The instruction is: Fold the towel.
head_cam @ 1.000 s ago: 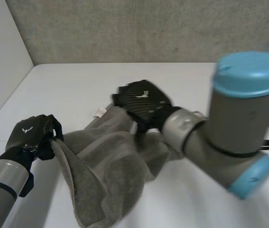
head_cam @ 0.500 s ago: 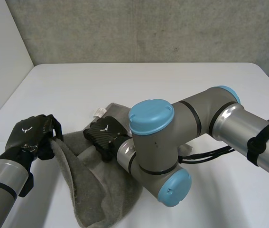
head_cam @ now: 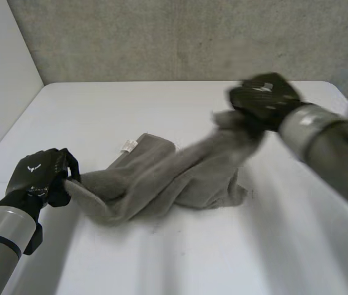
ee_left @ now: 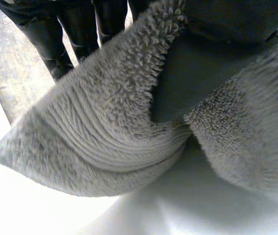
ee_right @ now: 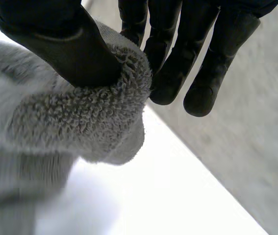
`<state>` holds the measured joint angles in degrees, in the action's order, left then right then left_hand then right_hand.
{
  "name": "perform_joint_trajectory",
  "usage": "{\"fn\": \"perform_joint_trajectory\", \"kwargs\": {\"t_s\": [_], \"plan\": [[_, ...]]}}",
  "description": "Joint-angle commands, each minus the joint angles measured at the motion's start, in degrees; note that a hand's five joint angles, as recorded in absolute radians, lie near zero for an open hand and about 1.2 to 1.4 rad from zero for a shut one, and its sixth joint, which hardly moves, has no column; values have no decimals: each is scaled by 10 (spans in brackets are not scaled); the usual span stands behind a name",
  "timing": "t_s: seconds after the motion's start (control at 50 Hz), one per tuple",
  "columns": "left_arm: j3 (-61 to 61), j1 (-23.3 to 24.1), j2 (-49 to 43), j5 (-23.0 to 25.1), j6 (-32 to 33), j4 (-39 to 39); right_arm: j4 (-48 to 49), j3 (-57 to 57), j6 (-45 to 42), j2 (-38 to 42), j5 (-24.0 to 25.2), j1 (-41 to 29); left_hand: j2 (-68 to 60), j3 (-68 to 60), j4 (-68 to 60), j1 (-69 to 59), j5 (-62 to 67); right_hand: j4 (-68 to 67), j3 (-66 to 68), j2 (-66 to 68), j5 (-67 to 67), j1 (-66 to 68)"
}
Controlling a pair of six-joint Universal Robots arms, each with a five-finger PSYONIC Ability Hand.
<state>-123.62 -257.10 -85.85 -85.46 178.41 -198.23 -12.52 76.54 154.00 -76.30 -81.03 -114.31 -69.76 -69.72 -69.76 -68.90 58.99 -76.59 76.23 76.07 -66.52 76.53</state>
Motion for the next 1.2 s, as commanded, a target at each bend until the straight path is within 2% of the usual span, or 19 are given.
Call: {"fn": "perform_joint_trajectory", "kwargs": {"t_s": [0.02,0.1,0.22,0.3,0.38,0.42,0.44,0.48,0.5,0.54,0.58,0.6,0.64,0.74,0.82,0.9,1.0,1.06,1.2], "plan": [[1,5,-3,0,10,4,-38,159,-127,-90,70,94,-102,-103,-102,-111,110,-34,38,39,-35,35],[5,11,-28,2,74,7,-76,202,-146,-105,112,97,-102,-103,-102,-111,110,-34,38,39,-35,35],[37,15,-98,1,158,7,-85,194,-167,-68,125,98,-102,-103,-102,-111,110,-34,38,39,-35,35],[129,35,-170,0,203,14,-80,96,-208,5,119,85,-102,-103,-102,-111,110,-34,38,39,-35,35],[225,40,-195,0,207,14,-59,-19,-198,54,120,75,-102,-103,-102,-111,110,-34,38,39,-35,35],[352,43,-203,0,203,10,12,-157,-164,90,123,65,-102,-103,-102,-111,110,-34,38,39,-35,35],[353,43,-203,0,203,10,13,-158,-164,91,123,65,-102,-103,-102,-111,110,-34,38,39,-35,35],[493,47,-209,1,191,-4,133,-267,-87,104,124,59,-102,-103,-102,-111,110,-34,38,39,-35,35],[494,47,-209,1,191,-4,134,-267,-86,104,124,59,-102,-103,-102,-111,110,-34,38,39,-35,35],[560,48,-216,-2,177,-18,272,-292,21,102,120,66,-102,-103,-102,-111,110,-34,38,39,-35,35],[650,49,-227,-8,120,-39,334,-288,71,99,113,70,-102,-103,-102,-111,110,-34,38,39,-35,35],[651,49,-227,-8,120,-39,334,-288,72,99,113,70,-102,-103,-102,-111,110,-34,38,39,-35,35],[674,48,-239,-22,41,-44,401,-258,145,99,108,75,-102,-103,-102,-111,110,-34,38,39,-35,35],[629,45,-259,-37,-30,-30,373,-184,156,87,125,79,-102,-103,-102,-111,110,-34,38,39,-35,35],[546,38,-260,-37,-27,-22,315,-138,137,92,155,81,-102,-103,-102,-111,110,-34,38,39,-35,35],[419,28,-255,-35,-19,-20,194,-70,69,113,202,100,-102,-103,-102,-111,110,-34,38,39,-35,35],[291,27,-250,-30,5,-21,117,30,-40,131,210,120,-102,-103,-102,-111,110,-34,38,39,-35,35],[223,28,-257,-30,43,-22,127,96,-89,139,215,129,-102,-103,-102,-111,110,-34,38,39,-35,35],[163,31,-264,-29,105,-25,187,174,-100,150,206,135,-102,-103,-102,-111,110,-34,38,39,-35,35]]}}
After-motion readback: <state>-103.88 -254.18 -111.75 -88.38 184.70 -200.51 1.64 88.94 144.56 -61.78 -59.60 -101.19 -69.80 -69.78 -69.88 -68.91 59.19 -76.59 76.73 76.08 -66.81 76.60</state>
